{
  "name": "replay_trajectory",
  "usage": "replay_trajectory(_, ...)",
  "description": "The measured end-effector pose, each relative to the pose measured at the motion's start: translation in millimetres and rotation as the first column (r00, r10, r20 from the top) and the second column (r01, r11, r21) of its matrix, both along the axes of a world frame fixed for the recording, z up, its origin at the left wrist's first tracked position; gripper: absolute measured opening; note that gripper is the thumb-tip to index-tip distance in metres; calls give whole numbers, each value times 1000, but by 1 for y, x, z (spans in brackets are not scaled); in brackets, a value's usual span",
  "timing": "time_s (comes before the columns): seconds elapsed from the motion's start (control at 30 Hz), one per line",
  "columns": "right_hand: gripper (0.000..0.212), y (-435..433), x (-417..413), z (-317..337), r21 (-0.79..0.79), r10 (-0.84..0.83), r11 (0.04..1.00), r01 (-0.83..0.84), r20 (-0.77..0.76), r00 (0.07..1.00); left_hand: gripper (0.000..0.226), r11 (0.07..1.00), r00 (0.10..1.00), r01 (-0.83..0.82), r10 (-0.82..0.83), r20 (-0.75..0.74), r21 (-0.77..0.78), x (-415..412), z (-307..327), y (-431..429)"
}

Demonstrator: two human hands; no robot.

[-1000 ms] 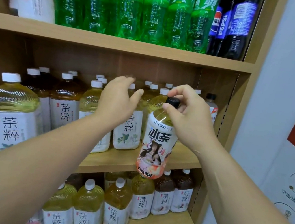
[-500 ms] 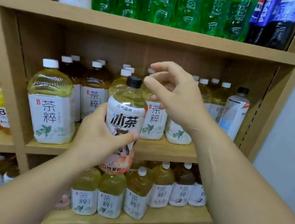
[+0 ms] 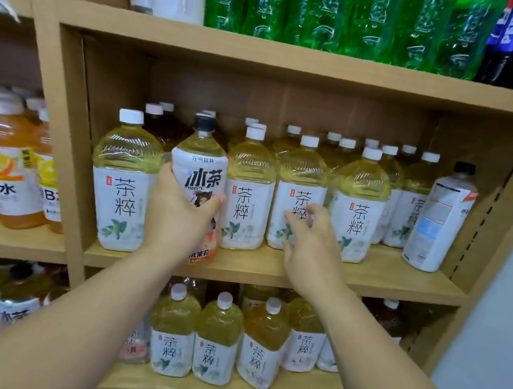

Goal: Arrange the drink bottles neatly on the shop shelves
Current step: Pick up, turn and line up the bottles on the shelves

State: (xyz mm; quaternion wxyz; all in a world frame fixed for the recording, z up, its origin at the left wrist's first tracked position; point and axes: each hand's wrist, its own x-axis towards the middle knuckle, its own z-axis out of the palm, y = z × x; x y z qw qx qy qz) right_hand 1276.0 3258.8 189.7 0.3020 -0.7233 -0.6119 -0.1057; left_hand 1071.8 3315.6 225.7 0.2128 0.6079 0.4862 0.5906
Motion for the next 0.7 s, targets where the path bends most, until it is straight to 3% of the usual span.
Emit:
replay_trajectory(0.13, 73, 2, -2, -3, -135, -16, 990, 30, 103, 995, 87, 999, 999, -33, 33, 0, -10, 11, -10, 16)
replay_trajectory(0.2, 76, 3, -3, -2, -191, -16, 981, 37, 111, 994, 105, 999, 998, -51, 50, -48, -15, 13, -14, 14)
replay_trajectory(0.27, 82, 5, -4, 0, -231, -30, 971, 53, 103, 994, 109, 999, 992, -36, 36, -117, 7, 12, -20, 3)
replay_trajectory(0.43, 86, 17, -2, 9, -267, -36, 961, 73, 142, 989, 106, 986, 920, -29, 91, -381, 165, 9, -46, -26)
replay_trajectory(0.53, 78, 27, 5, 13, -301, -38, 950, 84, 155, 987, 94, 959, 878, -45, 172, -447, 281, 9, -56, -32)
replay_trajectory(0.63, 71, 34, 9, 14, -304, -42, 949, 90, 161, 986, 74, 891, 860, 96, 150, -488, 443, 12, -60, -36)
replay_trajectory(0.7, 67, 37, 9, 14, -282, -44, 955, 90, 167, 985, 67, 878, 839, 220, 52, -541, 426, 21, -59, -40)
